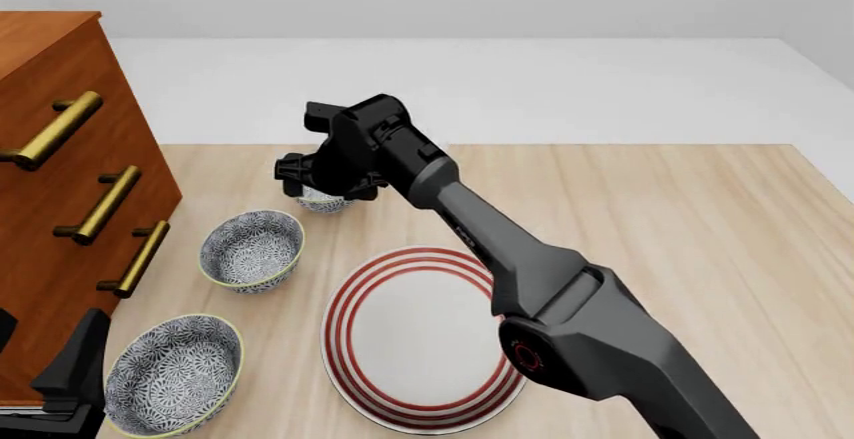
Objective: Pick up the bowl and put it in the middle on the plate.
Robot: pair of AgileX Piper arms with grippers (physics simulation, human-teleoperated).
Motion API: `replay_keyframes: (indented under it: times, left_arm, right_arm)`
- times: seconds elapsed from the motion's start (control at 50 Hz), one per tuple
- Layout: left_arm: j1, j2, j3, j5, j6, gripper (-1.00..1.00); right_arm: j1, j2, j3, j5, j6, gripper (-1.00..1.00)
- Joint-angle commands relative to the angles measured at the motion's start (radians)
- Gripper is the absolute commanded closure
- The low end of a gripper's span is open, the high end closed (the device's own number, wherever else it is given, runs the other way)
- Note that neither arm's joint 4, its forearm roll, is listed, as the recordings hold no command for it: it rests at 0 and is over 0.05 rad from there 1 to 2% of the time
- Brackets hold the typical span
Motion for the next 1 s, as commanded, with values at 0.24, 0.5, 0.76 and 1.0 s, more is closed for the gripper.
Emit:
replay_keyframes:
  times: [0.24, 0.5, 0.76, 1.0]
  left_arm:
    - [0.0, 0.0, 0.0, 0.0, 0.0, -1.0]
    - [0.0, 0.0, 0.0, 0.0, 0.0, -1.0]
    - [0.0, 0.0, 0.0, 0.0, 0.0, -1.0]
    - [0.0, 0.0, 0.0, 0.0, 0.0, -1.0]
  right_arm:
    - [0.015, 0.041, -0.001, 0.004, -0.002, -1.0]
    - [0.035, 0.062, -0.002, 0.004, 0.008, -1.0]
    - [0.034, 0.087, -0.004, 0.002, 0.01, -1.0]
    - [0.053, 0.108, -0.005, -0.002, 0.013, -1.0]
